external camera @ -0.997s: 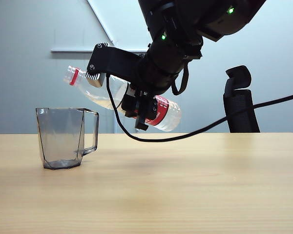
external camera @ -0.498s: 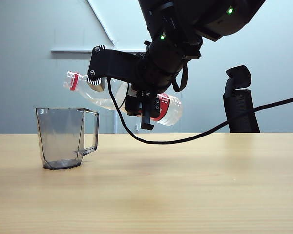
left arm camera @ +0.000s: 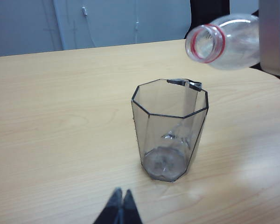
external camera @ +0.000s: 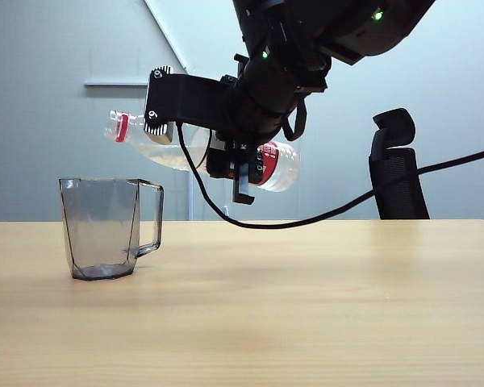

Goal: Pick up the mineral water bottle on the table and pour water into the mug until it's half full.

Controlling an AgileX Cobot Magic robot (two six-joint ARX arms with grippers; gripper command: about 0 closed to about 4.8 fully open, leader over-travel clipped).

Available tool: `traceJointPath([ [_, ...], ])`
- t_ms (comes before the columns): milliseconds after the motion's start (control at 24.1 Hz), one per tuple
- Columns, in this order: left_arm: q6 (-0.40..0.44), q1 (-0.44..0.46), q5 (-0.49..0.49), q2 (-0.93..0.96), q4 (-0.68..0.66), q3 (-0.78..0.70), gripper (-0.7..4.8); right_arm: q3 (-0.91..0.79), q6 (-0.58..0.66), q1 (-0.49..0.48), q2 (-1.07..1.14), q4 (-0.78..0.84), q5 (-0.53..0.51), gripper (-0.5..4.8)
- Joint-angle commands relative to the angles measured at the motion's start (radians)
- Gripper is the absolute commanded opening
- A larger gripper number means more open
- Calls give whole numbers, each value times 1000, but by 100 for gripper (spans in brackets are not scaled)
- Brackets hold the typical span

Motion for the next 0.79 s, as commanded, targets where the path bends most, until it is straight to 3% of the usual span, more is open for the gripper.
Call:
traceJointPath([
  [42, -3, 0, 2, 0, 13, 2, -2, 22, -36, 2, -12, 63, 7, 228],
  [789, -3, -1, 2, -16, 13, 2, -2, 76, -159, 3, 38, 63, 31, 228],
])
